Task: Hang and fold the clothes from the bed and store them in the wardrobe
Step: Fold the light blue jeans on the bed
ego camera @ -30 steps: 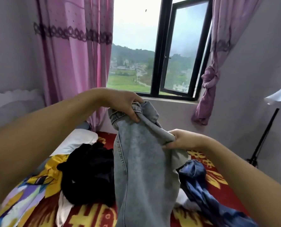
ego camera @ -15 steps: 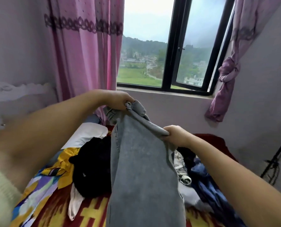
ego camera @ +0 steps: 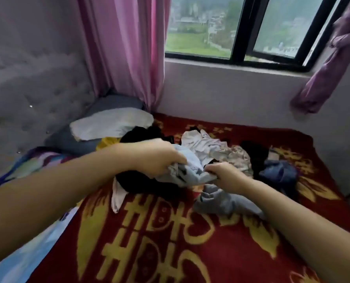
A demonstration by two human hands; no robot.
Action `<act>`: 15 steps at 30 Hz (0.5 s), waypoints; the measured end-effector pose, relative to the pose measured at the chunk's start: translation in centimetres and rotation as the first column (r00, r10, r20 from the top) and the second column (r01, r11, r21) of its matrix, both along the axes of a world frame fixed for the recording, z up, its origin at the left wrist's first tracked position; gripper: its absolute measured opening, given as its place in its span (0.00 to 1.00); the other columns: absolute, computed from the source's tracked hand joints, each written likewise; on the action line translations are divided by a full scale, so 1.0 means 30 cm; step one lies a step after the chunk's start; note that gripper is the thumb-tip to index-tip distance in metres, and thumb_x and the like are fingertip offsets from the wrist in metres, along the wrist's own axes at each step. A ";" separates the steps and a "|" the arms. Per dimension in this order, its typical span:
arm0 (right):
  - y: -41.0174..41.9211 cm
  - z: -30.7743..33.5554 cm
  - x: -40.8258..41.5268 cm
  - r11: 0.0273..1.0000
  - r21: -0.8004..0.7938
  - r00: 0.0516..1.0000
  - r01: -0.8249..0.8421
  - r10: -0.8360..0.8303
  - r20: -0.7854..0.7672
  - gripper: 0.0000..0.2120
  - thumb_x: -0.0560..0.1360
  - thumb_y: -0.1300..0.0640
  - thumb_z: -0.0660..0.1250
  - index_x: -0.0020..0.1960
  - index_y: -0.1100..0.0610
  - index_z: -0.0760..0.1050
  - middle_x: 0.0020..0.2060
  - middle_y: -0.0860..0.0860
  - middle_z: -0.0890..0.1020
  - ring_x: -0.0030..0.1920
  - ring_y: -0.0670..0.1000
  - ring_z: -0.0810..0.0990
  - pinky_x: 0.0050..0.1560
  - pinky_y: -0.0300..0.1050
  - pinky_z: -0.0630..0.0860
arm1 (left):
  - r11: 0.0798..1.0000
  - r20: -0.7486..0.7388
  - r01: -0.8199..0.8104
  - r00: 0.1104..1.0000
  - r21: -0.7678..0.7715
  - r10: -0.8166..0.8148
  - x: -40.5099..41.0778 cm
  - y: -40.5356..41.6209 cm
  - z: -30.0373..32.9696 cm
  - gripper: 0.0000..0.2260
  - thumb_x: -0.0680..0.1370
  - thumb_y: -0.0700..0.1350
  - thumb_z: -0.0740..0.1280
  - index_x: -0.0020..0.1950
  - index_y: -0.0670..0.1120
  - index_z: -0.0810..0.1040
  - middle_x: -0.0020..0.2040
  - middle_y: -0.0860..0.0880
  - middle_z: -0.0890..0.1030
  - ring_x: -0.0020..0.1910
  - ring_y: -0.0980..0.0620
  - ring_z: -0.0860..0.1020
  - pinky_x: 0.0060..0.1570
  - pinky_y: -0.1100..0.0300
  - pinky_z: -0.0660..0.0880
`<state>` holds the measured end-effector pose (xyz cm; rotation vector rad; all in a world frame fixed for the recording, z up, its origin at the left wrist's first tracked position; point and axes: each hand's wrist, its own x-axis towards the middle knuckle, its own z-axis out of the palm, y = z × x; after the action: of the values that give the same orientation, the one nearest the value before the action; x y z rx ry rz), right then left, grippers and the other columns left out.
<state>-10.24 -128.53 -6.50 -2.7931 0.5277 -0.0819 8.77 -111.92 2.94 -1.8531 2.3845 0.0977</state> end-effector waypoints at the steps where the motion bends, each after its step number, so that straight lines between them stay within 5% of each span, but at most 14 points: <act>1: 0.032 -0.129 -0.015 0.999 0.030 0.997 -0.033 0.035 -0.075 0.03 0.73 0.64 0.65 0.46 0.57 0.74 0.40 0.54 0.80 0.41 0.55 0.77 0.39 0.48 0.69 | 0.995 -0.038 0.007 0.999 0.101 -0.003 -0.035 0.023 -0.143 0.15 0.74 0.41 0.64 0.60 0.50 0.76 0.51 0.49 0.80 0.47 0.47 0.78 0.40 0.56 0.70; 6: 0.285 -0.744 -0.202 0.986 0.136 0.848 -0.094 0.151 -0.509 0.11 0.75 0.59 0.61 0.57 0.56 0.74 0.54 0.54 0.79 0.54 0.58 0.78 0.48 0.50 0.71 | 0.891 -0.217 0.014 0.971 0.454 0.095 -0.285 0.253 -0.784 0.15 0.76 0.37 0.62 0.63 0.43 0.75 0.57 0.41 0.77 0.54 0.39 0.75 0.44 0.53 0.65; 11: 0.499 -1.055 -0.380 0.901 0.429 0.632 -0.065 0.370 -0.681 0.11 0.76 0.62 0.59 0.56 0.57 0.74 0.56 0.60 0.78 0.55 0.60 0.78 0.49 0.50 0.73 | 0.699 -0.457 0.172 0.855 0.694 0.243 -0.460 0.412 -1.101 0.13 0.80 0.40 0.60 0.64 0.41 0.75 0.62 0.40 0.75 0.59 0.43 0.73 0.56 0.54 0.66; 15: 0.492 -1.105 -0.401 0.870 0.492 0.622 -0.011 0.391 -0.678 0.12 0.72 0.64 0.60 0.54 0.57 0.75 0.53 0.60 0.80 0.53 0.61 0.78 0.49 0.49 0.73 | 0.593 -0.444 0.159 0.815 0.790 0.373 -0.411 0.375 -1.183 0.05 0.74 0.42 0.64 0.48 0.48 0.74 0.45 0.42 0.80 0.42 0.43 0.76 0.37 0.57 0.67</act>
<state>-22.26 -113.79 -39.64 -2.2730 0.3128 1.1846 -3.57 -100.67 -32.54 -1.5742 1.8680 1.6830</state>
